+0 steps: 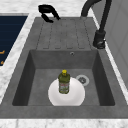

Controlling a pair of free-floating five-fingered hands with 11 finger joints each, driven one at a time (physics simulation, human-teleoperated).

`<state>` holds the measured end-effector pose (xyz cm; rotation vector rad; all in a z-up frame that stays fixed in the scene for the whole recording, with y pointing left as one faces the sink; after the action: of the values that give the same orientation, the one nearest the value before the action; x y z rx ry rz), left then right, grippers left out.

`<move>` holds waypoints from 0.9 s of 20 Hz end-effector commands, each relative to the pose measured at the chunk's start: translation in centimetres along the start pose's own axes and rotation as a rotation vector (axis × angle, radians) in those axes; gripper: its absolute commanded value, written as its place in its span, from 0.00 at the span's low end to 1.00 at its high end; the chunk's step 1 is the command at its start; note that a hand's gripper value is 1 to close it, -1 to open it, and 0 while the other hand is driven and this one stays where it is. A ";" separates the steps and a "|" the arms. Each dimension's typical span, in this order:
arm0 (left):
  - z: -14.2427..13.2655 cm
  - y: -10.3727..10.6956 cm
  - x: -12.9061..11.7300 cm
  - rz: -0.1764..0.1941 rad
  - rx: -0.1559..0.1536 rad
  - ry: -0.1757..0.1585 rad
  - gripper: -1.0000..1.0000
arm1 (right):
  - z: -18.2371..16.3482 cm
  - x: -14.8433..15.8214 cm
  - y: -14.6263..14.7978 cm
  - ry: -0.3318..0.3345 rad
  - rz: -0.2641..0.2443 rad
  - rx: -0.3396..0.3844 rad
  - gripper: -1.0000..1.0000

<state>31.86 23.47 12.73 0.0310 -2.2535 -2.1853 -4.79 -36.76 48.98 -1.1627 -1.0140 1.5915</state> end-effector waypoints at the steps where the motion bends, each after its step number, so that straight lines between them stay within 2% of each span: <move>1: 0.0 0.0 0.0 0.000 0.000 0.000 0.50 | 0.3 -2.9 1.2 0.006 -0.021 -0.044 1.00; 8: 0.0 0.0 0.0 0.000 0.000 0.000 0.50 | 0.7 -8.1 3.6 0.003 -0.035 -0.056 1.00; 14: 0.0 0.0 0.0 0.000 0.000 0.000 0.50 | -0.3 -12.0 7.8 -0.016 -0.034 -0.041 1.00; 18: 0.0 0.0 0.0 0.000 0.000 0.000 0.50 | -1.2 -14.8 10.2 -0.006 -0.048 -0.054 1.00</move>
<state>31.86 23.47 12.73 0.0310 -2.2535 -2.1853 -3.77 -51.26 43.84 -1.1712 -1.0536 1.5700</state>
